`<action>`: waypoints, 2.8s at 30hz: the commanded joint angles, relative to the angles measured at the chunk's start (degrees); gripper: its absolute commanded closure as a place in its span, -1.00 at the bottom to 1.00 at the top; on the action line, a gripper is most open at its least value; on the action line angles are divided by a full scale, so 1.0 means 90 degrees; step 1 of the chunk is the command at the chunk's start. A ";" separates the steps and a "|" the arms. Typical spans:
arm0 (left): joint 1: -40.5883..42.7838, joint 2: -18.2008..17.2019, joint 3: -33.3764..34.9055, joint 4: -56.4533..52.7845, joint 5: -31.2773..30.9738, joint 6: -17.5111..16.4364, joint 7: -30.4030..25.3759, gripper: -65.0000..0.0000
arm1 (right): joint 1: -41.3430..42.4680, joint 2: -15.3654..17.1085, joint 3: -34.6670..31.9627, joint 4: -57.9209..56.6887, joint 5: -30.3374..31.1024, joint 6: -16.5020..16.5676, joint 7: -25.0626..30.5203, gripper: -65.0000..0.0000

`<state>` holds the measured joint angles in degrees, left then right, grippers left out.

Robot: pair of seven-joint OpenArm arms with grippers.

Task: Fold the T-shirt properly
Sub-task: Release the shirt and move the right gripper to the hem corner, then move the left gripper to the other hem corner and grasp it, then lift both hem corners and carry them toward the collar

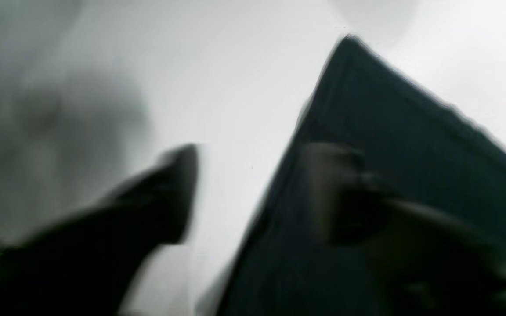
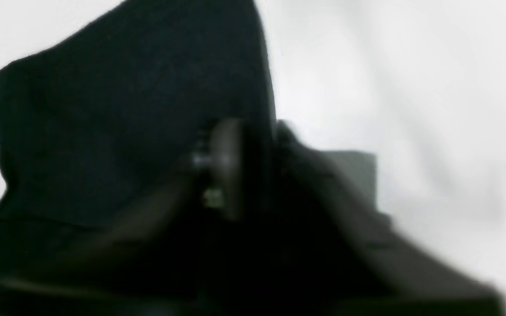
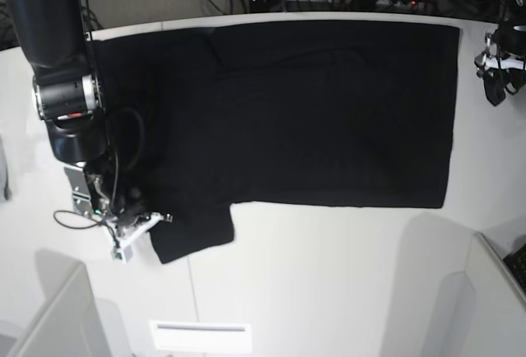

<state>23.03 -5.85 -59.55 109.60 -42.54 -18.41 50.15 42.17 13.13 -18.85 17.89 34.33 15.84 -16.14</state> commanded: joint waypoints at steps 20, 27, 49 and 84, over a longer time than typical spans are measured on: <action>-0.4400 -0.1846 0.2529 -0.3948 0.2310 0.0586 0.0586 -0.57 | 0.0135 0.0002 0.0009 0.0020 -0.0048 0.0033 -0.0185 1.00; -0.5464 -0.1856 0.4043 -0.5765 0.3023 0.0586 -0.0469 -0.57 | 0.0135 0.0022 0.0009 0.0029 -0.0048 0.0033 -0.0185 1.00; -0.6392 -0.1807 0.5498 -0.8774 0.3062 0.0586 -0.2090 -0.54 | 0.0144 0.0041 -0.0010 0.0029 -0.0048 0.0033 -0.0185 1.00; -0.5308 -0.1807 0.5391 -0.6371 0.3042 0.0293 -0.1690 1.00 | -0.0403 0.0373 0.0019 0.1495 -0.0019 0.0023 -0.0165 1.00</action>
<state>-23.11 -21.04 -10.61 51.03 -15.00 -15.49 35.88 36.34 15.88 -18.87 30.28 33.63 15.88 -18.65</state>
